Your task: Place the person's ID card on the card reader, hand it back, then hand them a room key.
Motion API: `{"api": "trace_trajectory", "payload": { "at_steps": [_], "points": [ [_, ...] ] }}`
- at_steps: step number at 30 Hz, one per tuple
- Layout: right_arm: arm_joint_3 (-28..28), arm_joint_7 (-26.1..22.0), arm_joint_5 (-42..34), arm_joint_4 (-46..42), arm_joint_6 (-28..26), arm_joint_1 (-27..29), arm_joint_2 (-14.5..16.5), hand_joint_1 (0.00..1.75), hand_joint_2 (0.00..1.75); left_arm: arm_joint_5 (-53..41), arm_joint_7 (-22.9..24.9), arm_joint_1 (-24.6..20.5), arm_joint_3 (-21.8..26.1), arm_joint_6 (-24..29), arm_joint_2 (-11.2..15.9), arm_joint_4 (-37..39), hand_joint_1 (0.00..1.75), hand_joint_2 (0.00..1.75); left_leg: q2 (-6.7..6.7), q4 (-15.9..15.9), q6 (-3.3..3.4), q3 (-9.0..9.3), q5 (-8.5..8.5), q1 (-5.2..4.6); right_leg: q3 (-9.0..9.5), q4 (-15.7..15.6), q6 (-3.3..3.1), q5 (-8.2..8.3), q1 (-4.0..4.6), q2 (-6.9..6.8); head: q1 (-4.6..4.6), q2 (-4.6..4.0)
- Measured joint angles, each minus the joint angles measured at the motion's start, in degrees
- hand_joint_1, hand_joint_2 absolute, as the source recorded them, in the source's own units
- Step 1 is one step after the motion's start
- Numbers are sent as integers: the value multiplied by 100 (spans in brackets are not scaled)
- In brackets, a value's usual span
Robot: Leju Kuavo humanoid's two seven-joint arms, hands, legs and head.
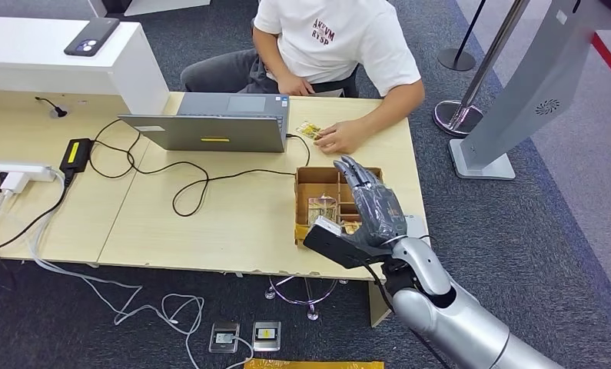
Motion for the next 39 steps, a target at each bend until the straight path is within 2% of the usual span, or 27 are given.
{"api": "trace_trajectory", "payload": {
  "at_steps": [8,26,32,39],
  "points": [
    [110,291,893,30,87,174,-71,0,175,-32,0,-3,51,-7,10,0,0,0,0,0,-1,-1,0,3,0,0,-1,-1,2,0,1,-1],
    [338,502,1496,334,228,433,-78,0,175,-27,-4,-5,57,-15,19,0,0,0,-1,-1,-1,-3,-1,3,0,0,-1,-1,2,-2,1,0],
    [350,562,1727,635,92,518,-65,0,175,-10,-4,-6,58,-14,20,0,0,0,-2,-1,-1,-3,-1,3,0,0,-1,-1,2,-3,1,1],
    [319,645,1973,1027,-340,561,-10,0,175,18,-4,-7,59,-9,26,0,0,0,-2,-1,-1,-3,-1,3,0,0,-1,-1,2,-4,0,0]
  ]
}}
